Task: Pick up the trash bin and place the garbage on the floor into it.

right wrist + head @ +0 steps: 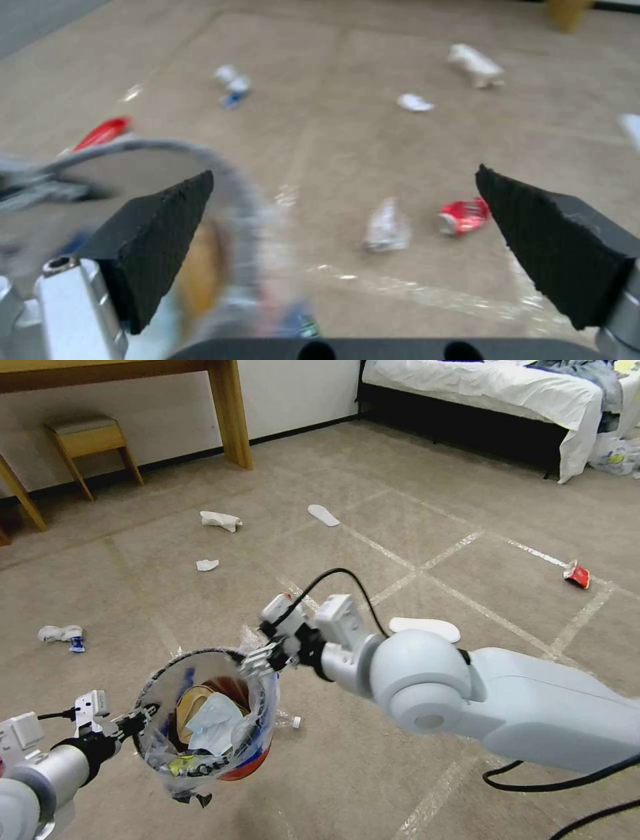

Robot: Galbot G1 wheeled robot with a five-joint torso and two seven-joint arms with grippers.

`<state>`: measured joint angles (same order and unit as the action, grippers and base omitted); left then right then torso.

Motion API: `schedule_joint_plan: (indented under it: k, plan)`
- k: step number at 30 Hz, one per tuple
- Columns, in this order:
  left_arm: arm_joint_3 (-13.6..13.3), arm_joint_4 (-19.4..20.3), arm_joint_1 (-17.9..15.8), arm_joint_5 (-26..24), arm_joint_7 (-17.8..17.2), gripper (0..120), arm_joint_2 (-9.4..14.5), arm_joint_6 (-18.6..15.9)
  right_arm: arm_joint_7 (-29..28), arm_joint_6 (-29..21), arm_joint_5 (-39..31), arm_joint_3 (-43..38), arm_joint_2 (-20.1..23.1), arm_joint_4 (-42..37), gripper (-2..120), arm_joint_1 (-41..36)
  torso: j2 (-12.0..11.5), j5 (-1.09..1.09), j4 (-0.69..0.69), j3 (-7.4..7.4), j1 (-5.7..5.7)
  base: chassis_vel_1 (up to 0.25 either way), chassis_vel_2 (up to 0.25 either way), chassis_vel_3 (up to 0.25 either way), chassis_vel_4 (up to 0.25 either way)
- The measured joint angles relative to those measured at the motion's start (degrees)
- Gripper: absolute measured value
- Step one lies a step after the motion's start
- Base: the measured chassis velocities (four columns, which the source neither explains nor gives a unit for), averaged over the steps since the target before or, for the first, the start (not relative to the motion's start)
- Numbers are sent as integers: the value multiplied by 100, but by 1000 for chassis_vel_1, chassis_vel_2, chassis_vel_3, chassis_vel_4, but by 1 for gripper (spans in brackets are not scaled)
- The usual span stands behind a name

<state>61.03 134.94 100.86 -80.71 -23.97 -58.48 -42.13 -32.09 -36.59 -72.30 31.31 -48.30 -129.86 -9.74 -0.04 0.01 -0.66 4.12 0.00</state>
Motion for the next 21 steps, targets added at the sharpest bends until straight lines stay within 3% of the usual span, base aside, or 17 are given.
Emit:
schedule_joint_plan:
  k: [4,6,12,21]
  plan:
    - [38,2,47,29,2,1,-3,0,123,208,265,-708,235,57,100,-757,0,0,0,0,0,0,0,0,0]
    - [106,6,107,70,2,1,-8,0,306,458,570,-1295,397,110,100,-1538,0,0,-1,0,0,0,0,0,0]
    - [250,-53,261,220,2,1,-40,0,556,923,1042,-2190,597,203,100,-2541,0,-1,0,0,0,0,0,0,0]
    - [420,-178,403,403,3,1,-205,0,938,1798,1607,-3051,556,493,100,-3734,0,-1,1,0,0,0,0,0,0]
